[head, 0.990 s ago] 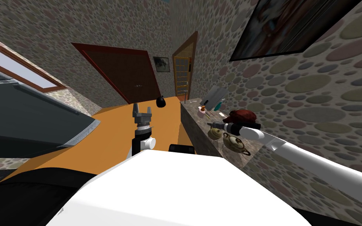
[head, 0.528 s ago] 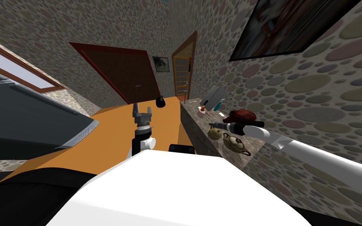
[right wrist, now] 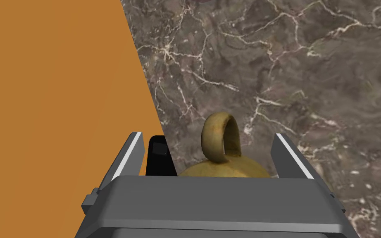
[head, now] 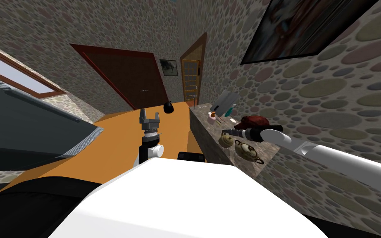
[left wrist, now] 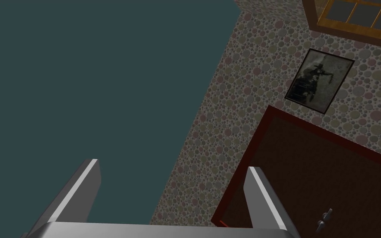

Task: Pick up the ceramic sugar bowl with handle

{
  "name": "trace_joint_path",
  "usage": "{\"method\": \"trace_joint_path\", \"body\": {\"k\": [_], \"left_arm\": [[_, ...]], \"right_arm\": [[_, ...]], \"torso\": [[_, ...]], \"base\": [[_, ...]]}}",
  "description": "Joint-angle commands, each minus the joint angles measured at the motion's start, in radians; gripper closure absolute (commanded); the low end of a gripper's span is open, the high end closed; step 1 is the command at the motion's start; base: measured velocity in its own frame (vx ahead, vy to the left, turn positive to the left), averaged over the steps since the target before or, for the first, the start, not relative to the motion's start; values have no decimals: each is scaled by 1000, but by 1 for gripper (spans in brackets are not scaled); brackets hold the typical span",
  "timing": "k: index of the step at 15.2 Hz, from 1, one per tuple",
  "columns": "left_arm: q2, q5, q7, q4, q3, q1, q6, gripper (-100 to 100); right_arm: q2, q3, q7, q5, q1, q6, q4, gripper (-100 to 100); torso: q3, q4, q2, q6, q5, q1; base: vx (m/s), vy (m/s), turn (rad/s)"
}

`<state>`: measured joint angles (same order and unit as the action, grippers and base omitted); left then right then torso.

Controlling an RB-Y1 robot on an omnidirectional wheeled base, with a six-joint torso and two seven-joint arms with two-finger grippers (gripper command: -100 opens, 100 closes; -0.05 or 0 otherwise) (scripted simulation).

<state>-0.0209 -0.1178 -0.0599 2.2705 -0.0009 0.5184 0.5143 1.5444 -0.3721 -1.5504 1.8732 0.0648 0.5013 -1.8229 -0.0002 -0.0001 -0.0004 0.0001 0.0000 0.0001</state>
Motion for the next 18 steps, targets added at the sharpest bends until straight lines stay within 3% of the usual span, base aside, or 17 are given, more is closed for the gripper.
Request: {"method": "trace_joint_path", "body": {"k": [1,2,3,4,13,14,15,18], "left_arm": [[0,0,0,0,0,0,0,0],[0,0,0,0,0,0,0,0],[0,0,0,0,0,0,0,0],[0,0,0,0,0,0,0,0],[0,0,0,0,0,-1,0,0],[0,0,0,0,0,-1,0,0],[0,0,0,0,0,0,0,0],[0,0,0,0,0,0,0,0]], "right_arm": [[17,-11,-31,25,-6,17,6,-100],[9,-3,-12,14,0,8,2,-100],[-6,-15,-35,7,-19,10,49,-100],[-6,-15,-35,7,-19,10,49,-100],[-74,-60,-113,-36,-96,11,232,-100],[-71,-52,-90,-26,-90,19,217,-100],[-74,-54,-93,-28,-92,19,223,100],[-73,-54,-94,-28,-92,19,223,100]], "torso": [[0,0,0,0,0,0],[0,0,0,0,0,0],[0,0,0,0,0,0],[1,0,2,-2,0,-1],[6,2,10,-1,0,-1],[6,2,10,-1,0,-1],[5,2,9,0,0,-1],[2,1,3,0,0,-1]], "base": [[2,1,-10],[0,0,0],[-58,-18,254],[-108,-29,384],[-139,-12,293],[-92,-2,140],[-32,-2,3],[-10,-1,-3]]}}
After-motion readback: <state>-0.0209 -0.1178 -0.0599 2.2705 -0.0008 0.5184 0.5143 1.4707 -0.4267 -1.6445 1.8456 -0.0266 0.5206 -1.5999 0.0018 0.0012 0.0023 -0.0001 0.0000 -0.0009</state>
